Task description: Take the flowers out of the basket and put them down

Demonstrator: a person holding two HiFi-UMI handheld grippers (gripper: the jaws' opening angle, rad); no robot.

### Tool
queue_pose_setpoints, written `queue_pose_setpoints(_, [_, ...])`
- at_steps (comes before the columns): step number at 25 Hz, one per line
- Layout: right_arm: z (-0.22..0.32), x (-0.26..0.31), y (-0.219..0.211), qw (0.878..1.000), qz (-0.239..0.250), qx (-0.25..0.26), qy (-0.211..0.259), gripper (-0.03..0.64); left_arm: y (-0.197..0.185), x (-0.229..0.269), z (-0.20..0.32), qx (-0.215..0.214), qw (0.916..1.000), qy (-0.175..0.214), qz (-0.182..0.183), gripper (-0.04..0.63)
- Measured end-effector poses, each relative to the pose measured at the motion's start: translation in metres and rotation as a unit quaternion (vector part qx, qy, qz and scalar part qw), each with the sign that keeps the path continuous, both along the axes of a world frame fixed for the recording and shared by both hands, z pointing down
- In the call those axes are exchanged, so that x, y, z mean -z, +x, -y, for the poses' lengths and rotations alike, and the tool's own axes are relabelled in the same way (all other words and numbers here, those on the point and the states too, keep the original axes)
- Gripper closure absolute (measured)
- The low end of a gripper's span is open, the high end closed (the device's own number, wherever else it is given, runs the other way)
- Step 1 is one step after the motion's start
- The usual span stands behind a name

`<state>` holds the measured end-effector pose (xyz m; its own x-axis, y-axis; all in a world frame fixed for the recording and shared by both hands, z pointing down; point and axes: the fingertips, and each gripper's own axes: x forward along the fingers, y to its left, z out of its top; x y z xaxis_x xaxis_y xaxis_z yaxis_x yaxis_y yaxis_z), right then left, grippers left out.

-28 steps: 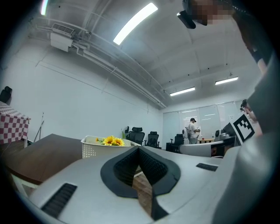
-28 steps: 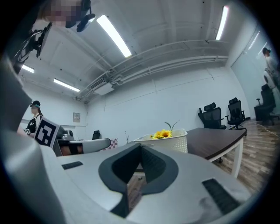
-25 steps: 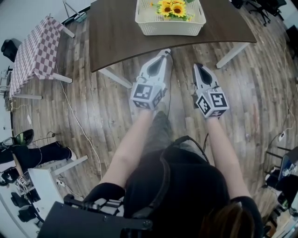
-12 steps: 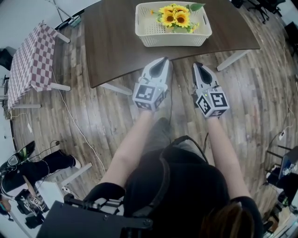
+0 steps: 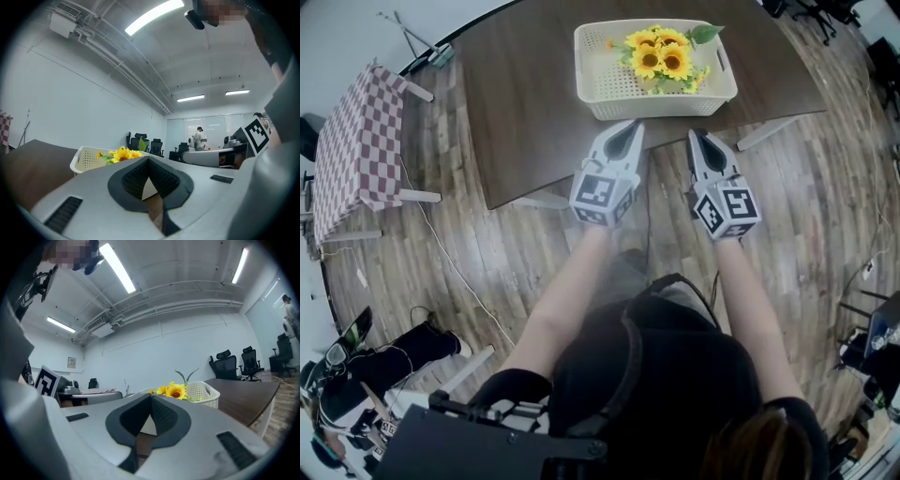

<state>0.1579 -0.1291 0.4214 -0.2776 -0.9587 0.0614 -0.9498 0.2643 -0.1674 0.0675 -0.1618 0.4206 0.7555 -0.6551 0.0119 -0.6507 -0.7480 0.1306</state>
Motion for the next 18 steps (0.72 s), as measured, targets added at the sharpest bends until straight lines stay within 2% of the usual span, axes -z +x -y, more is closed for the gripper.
queue_pose_setpoints(10, [0.030, 0.001, 0.005, 1.000, -0.003, -0.017, 0.001, 0.614, 0.012, 0.012, 0.028, -0.026, 0.9996, 0.008, -0.008, 0.595])
queue_pose_setpoints(14, [0.039, 0.008, 0.006, 1.000, -0.008, -0.010, 0.008, 0.614, 0.015, 0.025, 0.037, -0.025, 0.9993, 0.017, -0.022, 0.595])
queue_pose_setpoints(18, [0.050, 0.012, 0.004, 1.000, -0.023, 0.008, 0.016, 0.614, 0.015, 0.024, 0.044, -0.023, 0.9994, 0.020, -0.015, 0.595])
